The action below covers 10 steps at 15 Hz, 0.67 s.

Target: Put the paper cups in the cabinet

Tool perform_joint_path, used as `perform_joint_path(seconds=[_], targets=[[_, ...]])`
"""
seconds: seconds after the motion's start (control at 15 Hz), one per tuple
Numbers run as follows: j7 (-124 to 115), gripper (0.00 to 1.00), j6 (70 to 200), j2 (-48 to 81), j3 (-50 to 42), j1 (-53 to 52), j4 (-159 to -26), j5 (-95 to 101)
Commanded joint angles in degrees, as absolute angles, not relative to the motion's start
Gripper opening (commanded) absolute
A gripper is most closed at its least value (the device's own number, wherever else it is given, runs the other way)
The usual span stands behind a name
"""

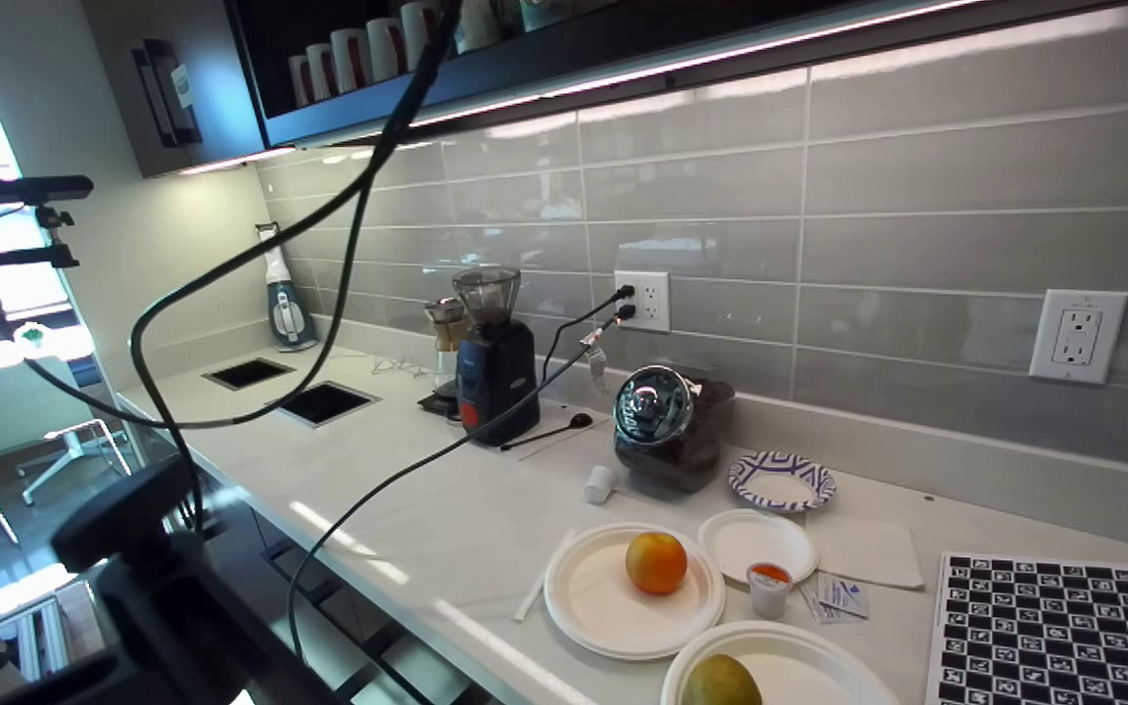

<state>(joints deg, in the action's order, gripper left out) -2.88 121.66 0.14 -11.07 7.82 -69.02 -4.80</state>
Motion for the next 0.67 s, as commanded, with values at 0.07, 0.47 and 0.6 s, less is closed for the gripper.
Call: perform_joint_path(seconds=[0.07, 0.47, 0.6], targets=[[-2.0, 1.00, 122.7, -6.3, -10.2, 7.1, -75.8, -4.0], [0.3, 1.00, 120.4, -16.1, -9.2, 6.5, -87.2, -3.9], [1.5, 1.00, 120.2, -20.1, -8.7, 6.3, -92.1, -4.2]])
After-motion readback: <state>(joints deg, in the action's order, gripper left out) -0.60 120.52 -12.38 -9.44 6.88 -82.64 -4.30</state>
